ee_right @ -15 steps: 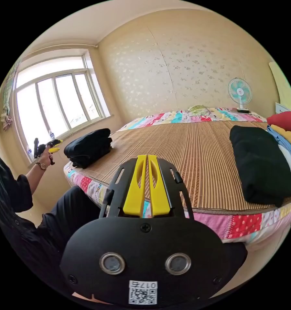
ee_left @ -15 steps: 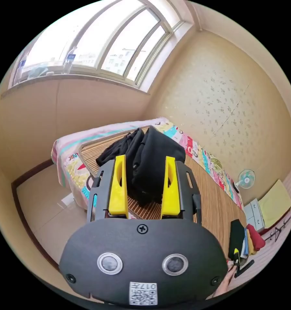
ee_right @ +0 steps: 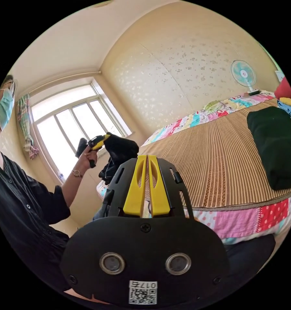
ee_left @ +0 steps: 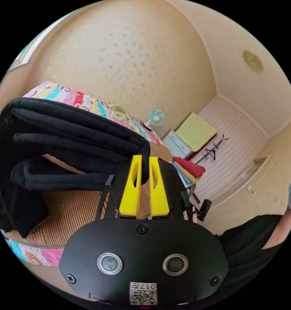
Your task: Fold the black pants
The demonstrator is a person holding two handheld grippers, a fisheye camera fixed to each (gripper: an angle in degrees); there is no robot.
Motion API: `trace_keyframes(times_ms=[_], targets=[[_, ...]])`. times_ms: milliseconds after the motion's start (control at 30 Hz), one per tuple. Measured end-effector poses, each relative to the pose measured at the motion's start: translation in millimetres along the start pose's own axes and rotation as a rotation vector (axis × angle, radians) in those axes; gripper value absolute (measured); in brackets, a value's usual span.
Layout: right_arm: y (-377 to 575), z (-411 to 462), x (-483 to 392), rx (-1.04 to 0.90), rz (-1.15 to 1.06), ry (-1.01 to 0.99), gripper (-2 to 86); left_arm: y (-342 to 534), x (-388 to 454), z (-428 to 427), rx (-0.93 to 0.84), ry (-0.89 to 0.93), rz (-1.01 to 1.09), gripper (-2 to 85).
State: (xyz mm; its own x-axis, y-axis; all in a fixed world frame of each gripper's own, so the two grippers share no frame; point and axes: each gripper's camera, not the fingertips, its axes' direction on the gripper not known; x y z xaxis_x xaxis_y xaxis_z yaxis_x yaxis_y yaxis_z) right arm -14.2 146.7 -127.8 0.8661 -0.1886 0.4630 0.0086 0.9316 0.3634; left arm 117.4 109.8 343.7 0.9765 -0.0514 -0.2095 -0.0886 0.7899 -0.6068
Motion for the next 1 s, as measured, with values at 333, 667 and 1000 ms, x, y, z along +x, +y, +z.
trace_keyframes(times_ms=[333,667,1000], targets=[[-25.7,37.8,15.8,-0.405,-0.105,0.131,1.5,207.5,42.8,126.7,-0.338,0.321,-0.174,5.3],[-169.5,277.9,-31.0,-0.533,-0.166,-0.060,16.7,207.3,-2.5,-9.8,-0.106,0.183,-0.311,10.6],[-178.9,505.7,-8.8,-1.073,-0.168,0.051,9.9,202.5,-47.0,-96.9,0.159,0.137,-0.502,13.7]])
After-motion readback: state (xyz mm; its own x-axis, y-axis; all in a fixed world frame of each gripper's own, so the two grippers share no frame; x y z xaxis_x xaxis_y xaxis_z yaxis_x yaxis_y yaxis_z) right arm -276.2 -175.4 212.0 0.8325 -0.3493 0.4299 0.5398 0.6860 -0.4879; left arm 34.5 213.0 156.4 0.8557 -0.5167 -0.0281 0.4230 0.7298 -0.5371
